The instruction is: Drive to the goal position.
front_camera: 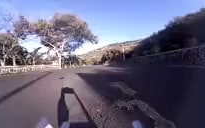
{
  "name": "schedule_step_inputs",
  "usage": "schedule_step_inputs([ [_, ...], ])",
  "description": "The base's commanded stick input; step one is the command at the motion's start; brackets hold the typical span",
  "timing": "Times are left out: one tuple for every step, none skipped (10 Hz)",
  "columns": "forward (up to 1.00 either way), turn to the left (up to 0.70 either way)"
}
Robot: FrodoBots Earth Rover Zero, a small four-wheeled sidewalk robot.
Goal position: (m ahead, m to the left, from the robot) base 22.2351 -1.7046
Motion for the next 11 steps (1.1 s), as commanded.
schedule_step_inputs([
  [0.50,0.00],
  [0.50,0.00],
  [0.50,0.00],
  [0.50,0.00],
  [0.50,0.00],
  [0.50,0.00],
  [0.50,0.00],
  [0.50,0.00],
  [0.50,0.00],
  [0.50,0.00],
  [0.50,0.00],
])
